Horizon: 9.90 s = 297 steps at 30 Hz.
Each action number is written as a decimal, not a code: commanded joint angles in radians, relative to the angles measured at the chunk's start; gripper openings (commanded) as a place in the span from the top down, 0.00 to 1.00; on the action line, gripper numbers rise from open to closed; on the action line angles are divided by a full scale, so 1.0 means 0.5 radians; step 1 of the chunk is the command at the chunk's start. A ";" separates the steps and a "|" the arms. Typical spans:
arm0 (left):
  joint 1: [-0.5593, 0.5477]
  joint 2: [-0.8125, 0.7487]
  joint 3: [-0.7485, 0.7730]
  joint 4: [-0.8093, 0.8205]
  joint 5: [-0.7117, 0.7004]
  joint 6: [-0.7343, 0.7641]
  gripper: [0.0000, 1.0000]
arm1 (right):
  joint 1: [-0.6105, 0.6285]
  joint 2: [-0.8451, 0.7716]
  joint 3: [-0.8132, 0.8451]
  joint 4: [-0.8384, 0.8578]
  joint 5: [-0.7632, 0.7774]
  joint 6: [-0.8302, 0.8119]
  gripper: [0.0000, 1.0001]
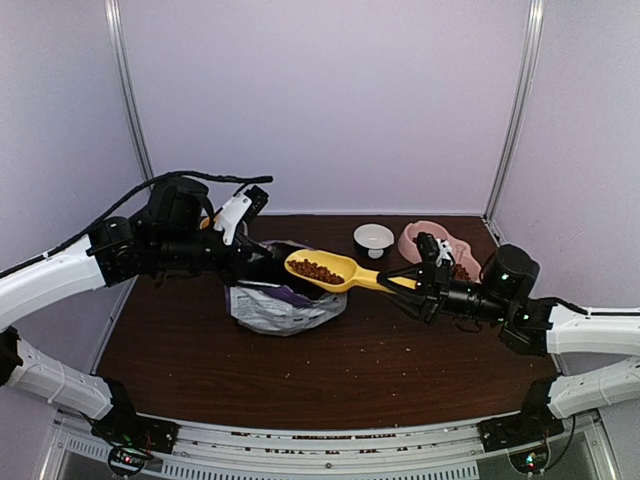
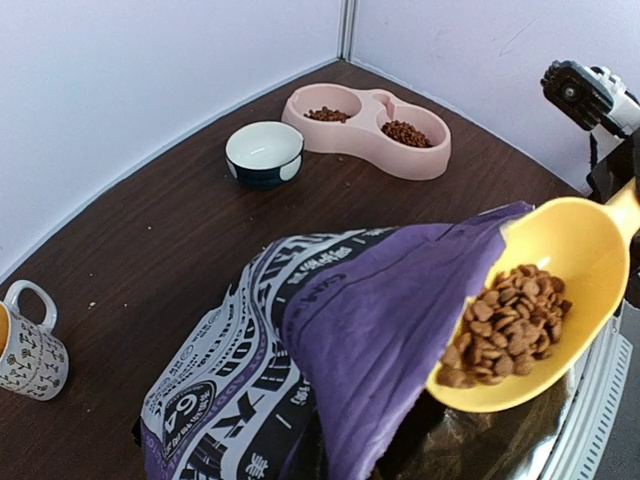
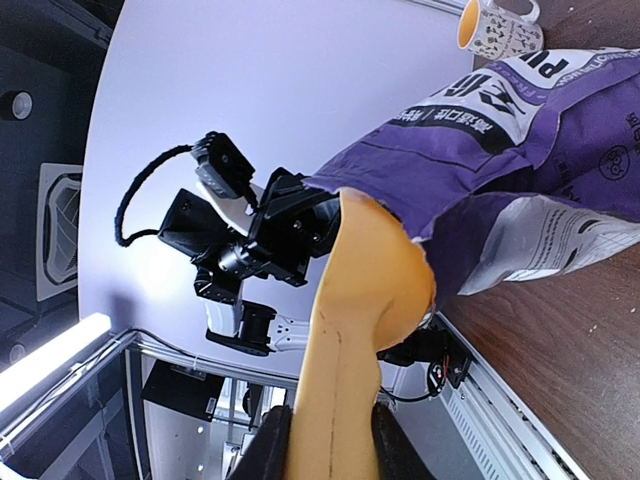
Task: Serve the pet food
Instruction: Place the pet food in the pet food bowl, then collect the spatula at the center of the board, then adjust the pet food bag at the center of the board.
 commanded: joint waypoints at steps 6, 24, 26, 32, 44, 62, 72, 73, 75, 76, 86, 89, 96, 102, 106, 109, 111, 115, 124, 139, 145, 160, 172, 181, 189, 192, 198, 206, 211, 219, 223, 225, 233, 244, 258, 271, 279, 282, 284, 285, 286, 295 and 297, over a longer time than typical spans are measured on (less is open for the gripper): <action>0.043 -0.032 0.052 0.194 0.044 -0.003 1.00 | -0.022 -0.294 -0.057 0.012 0.035 0.035 1.00; 0.047 -0.051 0.054 0.188 0.047 -0.001 1.00 | -0.786 -0.722 -0.543 0.219 0.245 0.179 1.00; 0.046 -0.053 0.055 0.187 0.049 0.000 1.00 | -0.944 -0.762 -0.579 0.141 0.211 0.151 1.00; 0.047 -0.053 0.055 0.185 0.056 0.000 1.00 | -1.402 -0.765 -0.693 0.102 0.096 0.059 1.00; 0.047 -0.053 0.058 0.185 0.064 0.007 1.00 | -1.716 -0.605 -0.543 -0.482 0.191 -0.489 1.00; 0.047 -0.056 0.060 0.179 0.058 0.013 1.00 | -1.739 -0.485 -0.191 -1.206 0.440 -1.020 1.00; 0.046 -0.053 0.063 0.178 0.059 0.018 1.00 | -1.741 -0.376 0.041 -1.584 0.471 -1.262 1.00; 0.046 -0.053 0.063 0.176 0.059 0.018 1.00 | -1.742 -0.373 0.057 -1.600 0.472 -1.276 1.00; 0.046 -0.053 0.063 0.178 0.059 0.019 1.00 | -1.740 -0.361 0.088 -1.639 0.479 -1.316 1.00; 0.047 -0.050 0.063 0.176 0.059 0.020 1.00 | -1.740 -0.355 0.105 -1.660 0.482 -1.331 1.00; 0.047 -0.056 0.065 0.176 0.058 0.021 1.00 | -1.741 -0.312 0.264 -1.899 0.573 -1.520 1.00; 0.047 -0.053 0.065 0.177 0.058 0.020 1.00 | -1.739 -0.303 0.301 -1.956 0.597 -1.562 1.00; 0.047 -0.046 0.066 0.174 0.063 0.021 1.00 | -1.740 -0.264 0.370 -2.030 0.603 -1.647 0.99; 0.047 -0.049 0.067 0.173 0.063 0.023 1.00 | -1.739 -0.237 0.457 -2.131 0.621 -1.763 0.99; 0.045 -0.050 0.066 0.173 0.063 0.022 1.00 | -1.740 -0.217 0.520 -2.197 0.617 -1.840 0.99; 0.047 -0.050 0.067 0.173 0.065 0.023 1.00 | -1.738 -0.195 0.559 -2.233 0.597 -1.893 0.99; 0.046 -0.048 0.068 0.174 0.064 0.022 1.00 | -1.738 -0.175 0.589 -2.259 0.594 -1.928 0.99; 0.046 -0.050 0.071 0.174 0.062 0.025 1.00 | -1.718 -0.140 0.636 -2.298 0.592 -1.993 0.99; 0.047 -0.058 0.069 0.171 0.057 0.028 1.00 | -1.539 -0.065 0.787 -2.465 0.806 -2.174 0.99; 0.046 -0.058 0.069 0.168 0.025 0.043 1.00 | -1.323 -0.548 0.563 -2.322 0.794 -2.103 0.98; 0.046 -0.038 0.069 0.167 0.031 0.043 1.00 | -1.301 -0.666 0.466 -2.386 0.815 -2.049 0.98; 0.047 -0.014 0.072 0.164 0.057 0.043 1.00 | -1.221 -0.898 -0.463 -1.349 0.190 -1.057 0.97; 0.047 -0.009 0.075 0.163 0.054 0.043 1.00 | -1.221 -0.729 -0.751 -0.901 0.208 -0.877 0.96; 0.047 -0.013 0.075 0.158 0.053 0.044 1.00 | -1.221 -0.622 -0.898 -0.714 0.266 -0.817 0.92; 0.046 -0.016 0.078 0.157 0.053 0.043 1.00 | -1.221 -0.581 -0.928 -0.743 0.331 -0.838 0.85; 0.046 -0.019 0.081 0.157 0.052 0.044 1.00 | -1.222 -0.569 -0.945 -0.733 0.344 -0.841 0.78; 0.046 -0.019 0.078 0.153 0.046 0.045 1.00 | -1.222 -0.539 -0.966 -0.726 0.351 -0.858 0.69; 0.046 -0.021 0.082 0.151 0.041 0.047 1.00 | -1.221 -0.509 -0.957 -0.797 0.362 -0.937 0.60; 0.046 -0.019 0.081 0.148 0.038 0.048 1.00 | -1.223 -0.505 -0.966 -0.842 0.416 -0.992 0.50; 0.047 -0.017 0.084 0.148 0.034 0.048 1.00 | -1.221 -0.445 -0.958 -0.874 0.397 -1.092 0.33; 0.047 -0.016 0.085 0.146 0.035 0.052 1.00 | -1.220 -0.438 -0.935 -0.945 0.431 -1.145 0.19; 0.047 -0.016 0.087 0.145 0.032 0.050 1.00 | -1.222 -0.446 -0.924 -0.984 0.463 -1.166 0.09; 0.047 -0.035 0.088 0.142 0.020 0.056 1.00 | -1.218 -0.548 -0.828 -1.221 0.597 -1.228 0.00; 0.045 -0.087 0.090 0.139 0.013 0.068 1.00 | -1.218 -0.813 -0.599 -1.703 0.782 -1.410 0.00; 0.047 -0.037 0.191 0.028 0.119 0.197 1.00 | -0.844 -0.844 0.041 -1.641 0.564 -1.536 0.05; 0.045 -0.156 0.442 -0.327 0.354 0.133 1.00 | 0.017 -0.044 1.033 -1.818 0.471 -2.109 0.06; 0.026 -0.246 0.454 -0.423 0.662 0.059 1.00 | 0.340 0.189 1.505 -2.105 0.440 -2.428 0.05; 0.020 -0.246 0.465 -0.485 0.707 0.074 1.00 | 0.391 0.275 1.642 -2.206 0.439 -2.497 0.05; 0.019 -0.261 0.453 -0.493 0.737 0.080 1.00 | 0.424 0.337 1.726 -2.273 0.454 -2.531 0.05; 0.018 -0.269 0.443 -0.493 0.739 0.082 1.00 | 0.449 0.367 1.764 -2.307 0.465 -2.548 0.05; 0.019 -0.276 0.432 -0.493 0.736 0.082 1.00 | 0.480 0.403 1.808 -2.343 0.474 -2.571 0.06; 0.019 -0.266 0.391 -0.538 0.732 0.133 1.00 | 0.819 0.819 2.201 -2.596 1.050 -2.681 0.14; 0.017 -0.282 0.366 -0.521 0.717 0.137 1.00 | 0.840 0.899 2.268 -2.634 1.134 -2.680 0.17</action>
